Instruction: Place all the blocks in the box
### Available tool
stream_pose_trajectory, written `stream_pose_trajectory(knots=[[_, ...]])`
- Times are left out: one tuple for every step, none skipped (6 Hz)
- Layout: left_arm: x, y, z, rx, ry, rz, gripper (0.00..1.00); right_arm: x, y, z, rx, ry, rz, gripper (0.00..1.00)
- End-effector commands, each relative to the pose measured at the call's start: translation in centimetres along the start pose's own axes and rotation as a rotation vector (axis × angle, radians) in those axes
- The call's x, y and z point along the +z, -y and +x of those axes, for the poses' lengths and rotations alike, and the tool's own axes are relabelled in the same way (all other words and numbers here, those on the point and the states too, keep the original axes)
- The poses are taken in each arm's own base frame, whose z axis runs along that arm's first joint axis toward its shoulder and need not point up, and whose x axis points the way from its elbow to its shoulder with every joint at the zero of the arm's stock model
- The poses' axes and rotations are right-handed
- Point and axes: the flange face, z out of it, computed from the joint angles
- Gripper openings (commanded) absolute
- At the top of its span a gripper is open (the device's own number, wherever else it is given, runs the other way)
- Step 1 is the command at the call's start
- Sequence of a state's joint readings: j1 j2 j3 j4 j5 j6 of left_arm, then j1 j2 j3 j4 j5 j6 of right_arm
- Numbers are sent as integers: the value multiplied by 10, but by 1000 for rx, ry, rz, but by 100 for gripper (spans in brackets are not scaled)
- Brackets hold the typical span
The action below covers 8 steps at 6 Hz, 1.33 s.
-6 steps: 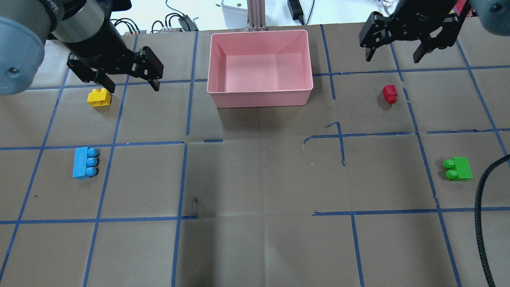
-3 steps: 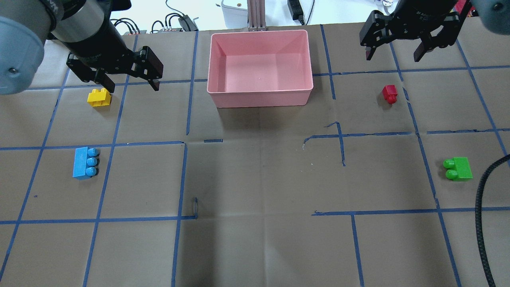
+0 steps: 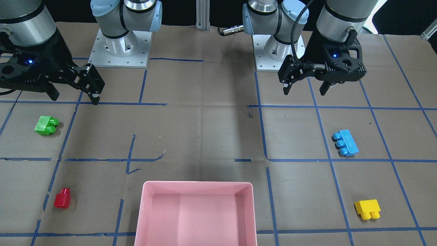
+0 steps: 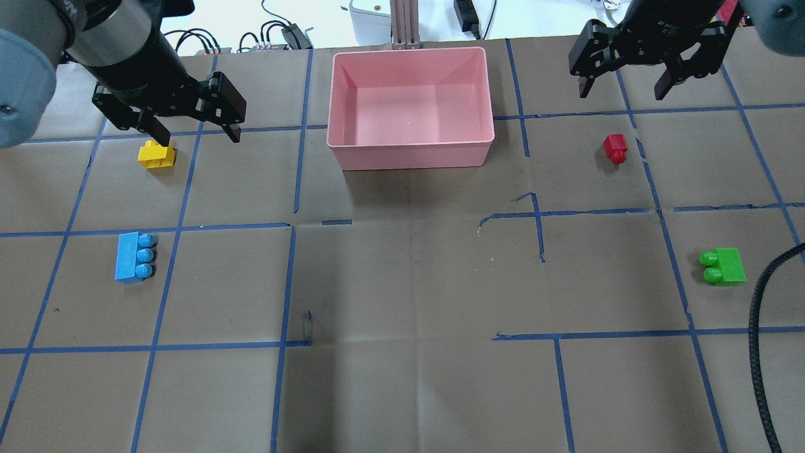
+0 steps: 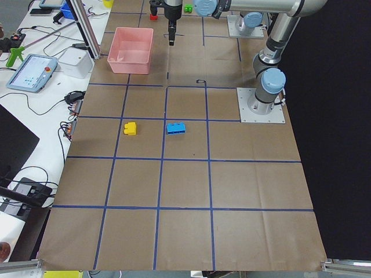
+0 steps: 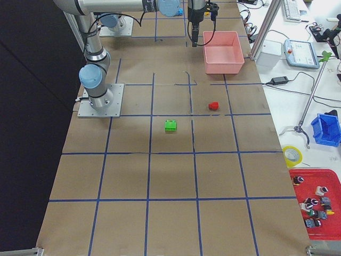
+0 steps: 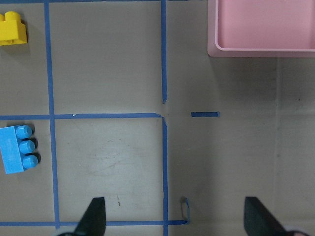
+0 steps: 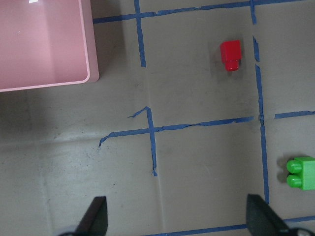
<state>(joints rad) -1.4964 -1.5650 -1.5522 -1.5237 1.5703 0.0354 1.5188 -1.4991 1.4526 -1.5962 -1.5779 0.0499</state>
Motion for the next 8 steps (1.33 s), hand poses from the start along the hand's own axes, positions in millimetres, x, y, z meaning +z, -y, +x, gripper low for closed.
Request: stream_pose_trajectory(knots=[[12, 18, -130, -54, 8, -23, 99, 8, -2, -1, -7, 6, -18, 100], [27, 7, -217, -71, 3, -52, 99, 12, -2, -1, -9, 1, -35, 100], [36, -14, -293, -129, -5, -69, 99, 20, 1, -1, 0, -3, -55, 100], [44, -24, -328, -164, -13, -82, 99, 17, 3, -1, 2, 6, -43, 100], [57, -21, -331, -174, -27, -104, 99, 27, 7, 11, 6, -8, -53, 100], [71, -20, -327, -182, -42, -123, 99, 26, 11, 48, -3, -9, -53, 100], [97, -2, -308, -130, -25, -102, 99, 29, 19, 113, -89, 3, -68, 100], [129, 14, -278, -63, -16, -94, 99, 46, 20, 180, -71, 13, -94, 100]])
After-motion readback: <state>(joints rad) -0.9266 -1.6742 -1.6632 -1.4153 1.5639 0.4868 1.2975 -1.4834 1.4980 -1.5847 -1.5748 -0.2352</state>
